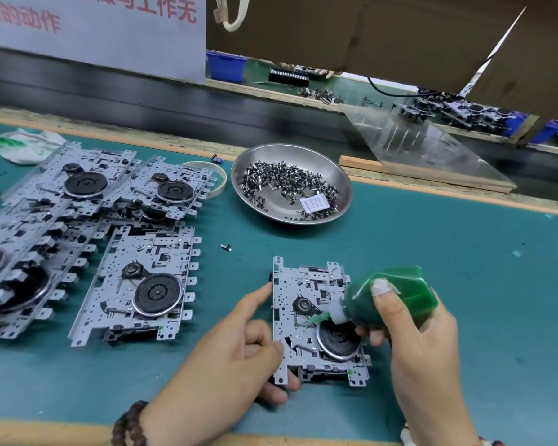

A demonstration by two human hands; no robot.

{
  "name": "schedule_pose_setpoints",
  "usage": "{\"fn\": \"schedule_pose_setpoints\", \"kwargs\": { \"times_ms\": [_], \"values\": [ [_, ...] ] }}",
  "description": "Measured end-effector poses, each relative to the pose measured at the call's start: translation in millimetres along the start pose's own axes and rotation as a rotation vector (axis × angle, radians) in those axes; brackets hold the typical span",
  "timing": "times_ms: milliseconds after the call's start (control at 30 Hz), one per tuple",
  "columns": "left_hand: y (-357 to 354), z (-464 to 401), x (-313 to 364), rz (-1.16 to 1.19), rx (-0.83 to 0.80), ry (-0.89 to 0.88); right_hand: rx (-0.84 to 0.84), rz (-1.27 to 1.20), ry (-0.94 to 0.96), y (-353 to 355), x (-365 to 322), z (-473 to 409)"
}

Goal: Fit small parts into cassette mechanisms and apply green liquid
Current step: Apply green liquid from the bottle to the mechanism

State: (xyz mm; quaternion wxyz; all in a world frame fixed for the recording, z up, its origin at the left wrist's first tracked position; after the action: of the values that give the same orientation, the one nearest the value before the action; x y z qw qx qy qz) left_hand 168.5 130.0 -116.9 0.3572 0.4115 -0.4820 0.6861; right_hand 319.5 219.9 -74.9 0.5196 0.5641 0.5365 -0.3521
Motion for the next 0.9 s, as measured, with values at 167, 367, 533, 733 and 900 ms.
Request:
{"fn": "schedule_pose_setpoints", "kwargs": {
  "times_ms": [167,367,533,733,900],
  "values": [
    [-1.0,0.5,2.7,-0.008,-0.022,-0.001,0.013,-0.003,0.020,2.2,0.4,-0.5],
    [-2.4,-1.9,2.7,-0.092,-0.019,-0.020,-0.027,-0.144,-0.084,4.0,7.0,-5.5],
    [-4.5,-2.8,5.3,-0.054,0.027,0.009,-0.161,-0.318,-0.256,-3.0,6.7,-4.8],
    [-5.5,-5.2,15.2,0.148,0.040,0.103,-0.175,-0.587,-0.475,1.9,6.7,-7.8],
    [-25.8,-21.8,31.8,0.202,0.008,0.083,-0.341,-0.851,-0.434,25.2,5.9,-17.4]
  ]
}}
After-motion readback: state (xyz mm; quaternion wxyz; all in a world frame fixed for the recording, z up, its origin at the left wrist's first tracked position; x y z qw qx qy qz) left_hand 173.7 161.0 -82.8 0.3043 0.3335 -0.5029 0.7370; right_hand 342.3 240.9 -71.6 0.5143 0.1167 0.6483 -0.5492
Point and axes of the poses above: each hand's wrist, its own z-axis away from the middle knuckle, its own y-axis out of the back of the hand, x = y × z, the point moved 4 cm from there along -z, towards the middle knuckle, and after that the axes turned 11 degrees about z, right-handed, at the moved point
